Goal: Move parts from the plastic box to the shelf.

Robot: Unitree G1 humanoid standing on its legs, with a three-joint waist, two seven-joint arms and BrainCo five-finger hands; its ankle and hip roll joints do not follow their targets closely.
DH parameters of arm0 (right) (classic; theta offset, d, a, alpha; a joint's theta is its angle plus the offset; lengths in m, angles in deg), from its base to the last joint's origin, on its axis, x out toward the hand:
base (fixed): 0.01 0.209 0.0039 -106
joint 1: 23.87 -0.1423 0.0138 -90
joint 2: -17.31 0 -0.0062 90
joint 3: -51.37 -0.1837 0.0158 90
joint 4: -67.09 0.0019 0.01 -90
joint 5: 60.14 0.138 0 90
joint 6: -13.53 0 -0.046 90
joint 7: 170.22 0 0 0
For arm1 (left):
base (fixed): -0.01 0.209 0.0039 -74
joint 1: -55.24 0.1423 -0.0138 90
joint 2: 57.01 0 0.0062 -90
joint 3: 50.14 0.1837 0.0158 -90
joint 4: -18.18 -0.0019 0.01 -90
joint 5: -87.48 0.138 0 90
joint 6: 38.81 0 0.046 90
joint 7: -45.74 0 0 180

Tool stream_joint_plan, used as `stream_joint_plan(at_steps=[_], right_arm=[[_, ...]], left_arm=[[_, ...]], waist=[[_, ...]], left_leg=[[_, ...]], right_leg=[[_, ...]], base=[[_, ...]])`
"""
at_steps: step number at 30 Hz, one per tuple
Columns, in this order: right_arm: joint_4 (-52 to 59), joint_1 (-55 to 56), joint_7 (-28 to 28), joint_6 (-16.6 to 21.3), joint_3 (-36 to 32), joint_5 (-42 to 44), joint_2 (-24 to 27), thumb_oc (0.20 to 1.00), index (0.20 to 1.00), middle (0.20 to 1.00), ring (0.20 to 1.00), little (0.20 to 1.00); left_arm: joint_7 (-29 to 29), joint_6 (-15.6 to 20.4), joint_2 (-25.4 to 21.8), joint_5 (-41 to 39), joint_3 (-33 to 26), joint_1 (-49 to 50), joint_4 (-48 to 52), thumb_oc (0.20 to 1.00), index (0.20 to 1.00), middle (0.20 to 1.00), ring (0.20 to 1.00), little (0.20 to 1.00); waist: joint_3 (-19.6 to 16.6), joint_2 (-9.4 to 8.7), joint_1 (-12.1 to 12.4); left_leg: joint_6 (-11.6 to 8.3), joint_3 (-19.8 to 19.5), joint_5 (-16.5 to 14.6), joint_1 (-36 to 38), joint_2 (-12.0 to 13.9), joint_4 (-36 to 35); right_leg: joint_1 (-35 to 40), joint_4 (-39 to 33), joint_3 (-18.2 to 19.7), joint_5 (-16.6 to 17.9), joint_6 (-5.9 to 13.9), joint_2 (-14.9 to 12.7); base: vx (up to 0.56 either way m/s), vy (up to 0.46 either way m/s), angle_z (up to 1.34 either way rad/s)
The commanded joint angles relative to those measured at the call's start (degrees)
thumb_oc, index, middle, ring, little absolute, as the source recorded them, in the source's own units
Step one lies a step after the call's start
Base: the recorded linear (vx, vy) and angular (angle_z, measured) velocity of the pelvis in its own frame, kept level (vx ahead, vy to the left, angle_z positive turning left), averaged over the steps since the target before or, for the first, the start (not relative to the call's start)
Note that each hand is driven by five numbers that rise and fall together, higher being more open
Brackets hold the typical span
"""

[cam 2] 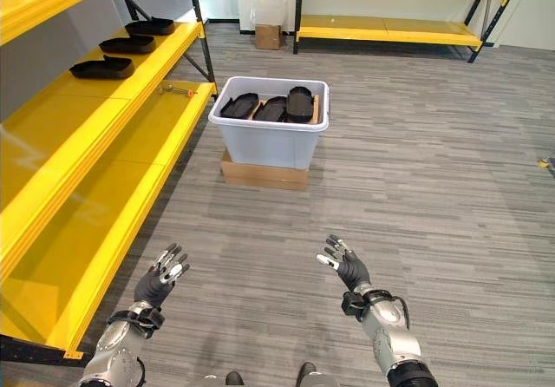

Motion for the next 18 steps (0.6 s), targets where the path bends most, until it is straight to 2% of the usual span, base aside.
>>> stream_joint_plan(at_steps=[1,4,9,10,18], right_arm=[[1.55,-2.47,-1.2,2.0,0.16,-1.9,1.48,1.0,1.0,1.0,1.0,1.0],[1.56,-2.77,-1.64,2.21,0.52,-1.54,1.42,1.0,1.0,1.0,1.0,1.0],[1.81,-2.99,-1.91,2.64,0.93,-1.27,1.1,1.0,1.0,1.0,1.0,1.0],[1.78,-3.01,-2.31,2.01,0.59,-1.42,1.28,1.0,1.0,1.0,1.0,1.0],[1.44,-2.86,-3.51,2.21,0.05,-1.43,1.56,1.0,1.0,1.0,1.0,1.0]], left_arm=[[-3.23,2.23,-2.05,0.66,-0.68,-1.88,3.73,1.0,1.0,1.0,1.0,1.0],[-4.08,0.74,-1.35,-2.52,-1.4,-1.79,3.51,1.0,1.0,1.0,1.0,1.0],[-2.96,-0.36,-0.67,-1.76,-1.31,-1.7,2.9,1.0,1.0,1.0,1.0,1.0],[-1.94,-1.67,-0.42,-2.73,-0.91,-1.43,2.82,1.0,1.0,1.0,1.0,1.0],[0.67,-3.16,-1.47,-1.96,0.47,-1.96,3.99,1.0,1.0,1.0,1.0,1.0]], waist=[[-0.66,-0.78,0.62],[-0.59,-0.91,0.84],[-0.46,-1.15,1.02],[-0.38,-1.19,1.02],[-0.03,-0.88,0.59]], left_leg=[[-6.03,0.24,3.94,-2.37,8.31,0.87],[-6.05,0.09,3.89,-2.47,8.33,1.1],[-6.01,0.09,3.79,-2.61,8.36,1.37],[-5.87,0.19,3.75,-2.61,8.22,1.34],[-4.9,0.29,3.68,-2.36,7.09,0.47]], right_leg=[[2.73,-0.52,-0.31,-1.83,6.79,-5.84],[2.81,-0.44,-0.44,-1.92,6.68,-5.74],[2.9,-0.41,-0.52,-1.93,6.67,-5.69],[2.9,-0.14,-0.56,-2.07,6.74,-5.72],[1.84,2.5,0.2,-3.04,7.21,-5.87]], base=[[0.0,0.0,0.0],[0.0,0.0,0.0],[0.01,0.013,0.0],[0.03,0.069,0.01],[0.03,0.104,0.01]])
